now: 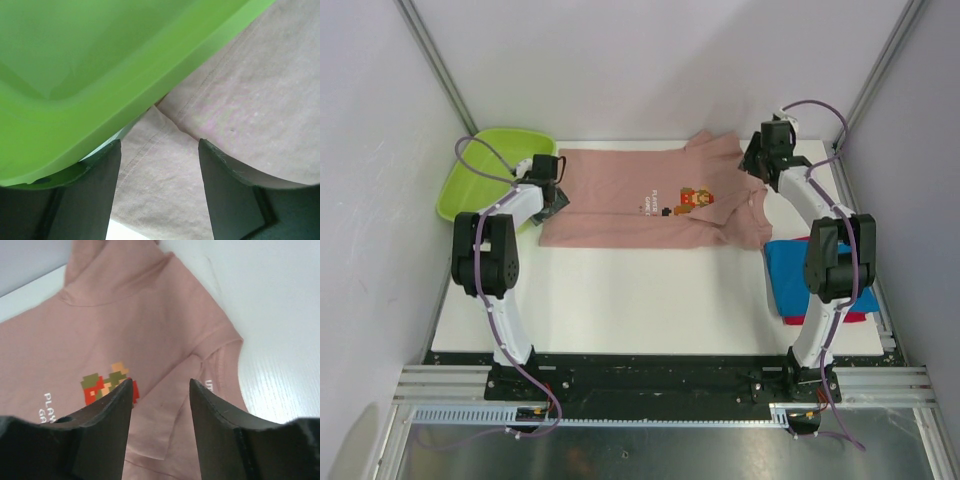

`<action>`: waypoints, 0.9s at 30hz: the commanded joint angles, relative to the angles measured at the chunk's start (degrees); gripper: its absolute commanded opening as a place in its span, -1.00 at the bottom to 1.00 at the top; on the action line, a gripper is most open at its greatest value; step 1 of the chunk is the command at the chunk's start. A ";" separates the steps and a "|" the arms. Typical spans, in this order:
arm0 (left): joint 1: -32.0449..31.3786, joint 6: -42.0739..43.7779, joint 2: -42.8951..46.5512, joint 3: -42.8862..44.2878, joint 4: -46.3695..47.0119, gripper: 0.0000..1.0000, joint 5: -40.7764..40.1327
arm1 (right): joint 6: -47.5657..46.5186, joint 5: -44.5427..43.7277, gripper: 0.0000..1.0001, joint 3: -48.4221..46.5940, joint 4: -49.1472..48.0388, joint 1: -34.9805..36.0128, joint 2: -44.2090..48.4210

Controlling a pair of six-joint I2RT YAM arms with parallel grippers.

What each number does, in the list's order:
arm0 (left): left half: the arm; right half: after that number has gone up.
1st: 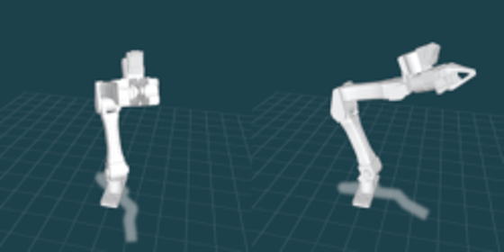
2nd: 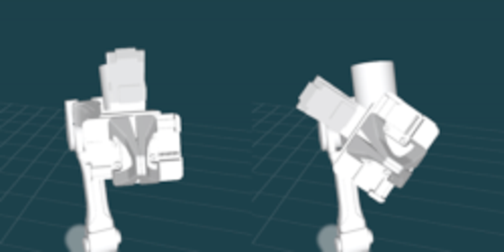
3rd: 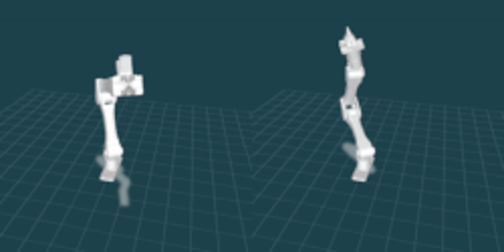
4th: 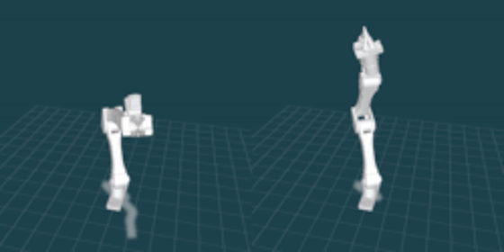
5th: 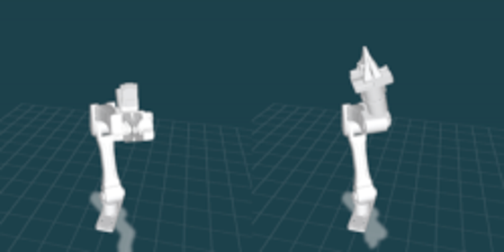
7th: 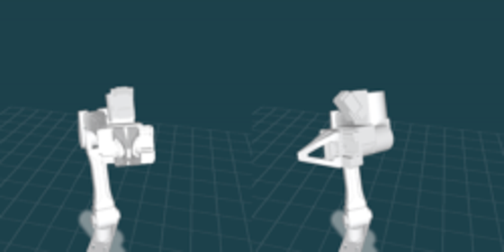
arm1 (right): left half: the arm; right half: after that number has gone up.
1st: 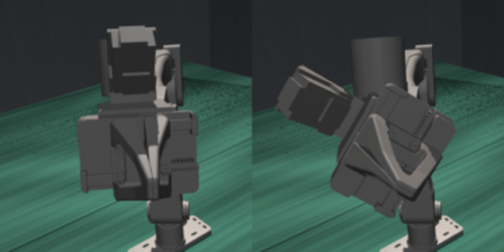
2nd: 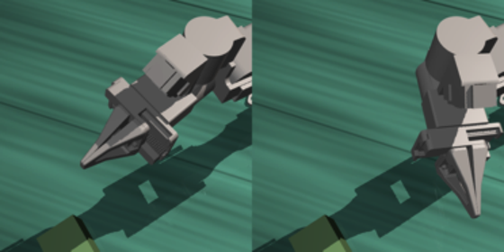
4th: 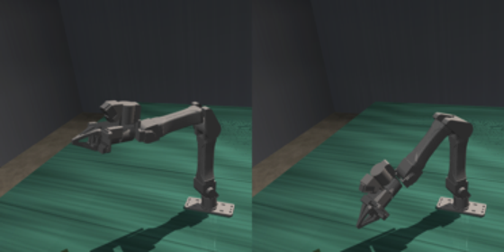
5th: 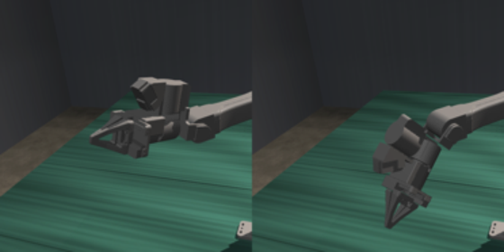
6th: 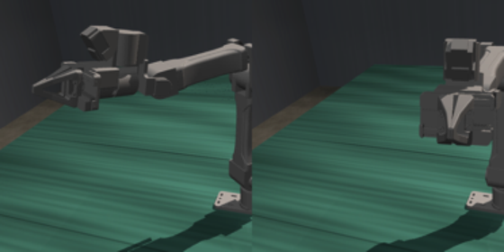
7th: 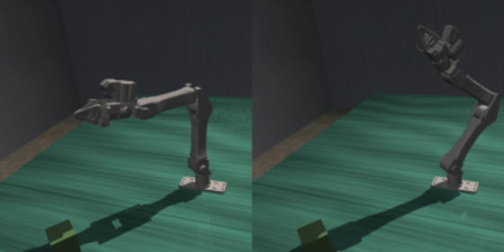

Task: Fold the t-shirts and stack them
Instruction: Fold the flattened tshirt in 1/3 of the way

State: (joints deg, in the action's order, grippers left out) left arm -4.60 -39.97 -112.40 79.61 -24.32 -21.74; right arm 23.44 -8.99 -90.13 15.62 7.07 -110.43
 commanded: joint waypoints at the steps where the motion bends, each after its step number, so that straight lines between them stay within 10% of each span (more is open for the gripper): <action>1: 0.80 2.94 3.49 1.08 1.93 0.37 2.59 | -1.53 0.04 -0.02 -5.07 5.00 3.62 -0.31; 27: -1.00 5.90 6.45 -5.25 2.66 0.04 17.77 | 7.38 4.96 -0.35 8.96 7.67 6.60 -4.12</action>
State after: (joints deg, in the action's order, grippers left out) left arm -5.39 -34.96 -109.40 75.05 -22.57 -5.32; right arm 29.36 -4.01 -81.32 23.35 13.02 -113.86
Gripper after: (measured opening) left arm 0.525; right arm 0.320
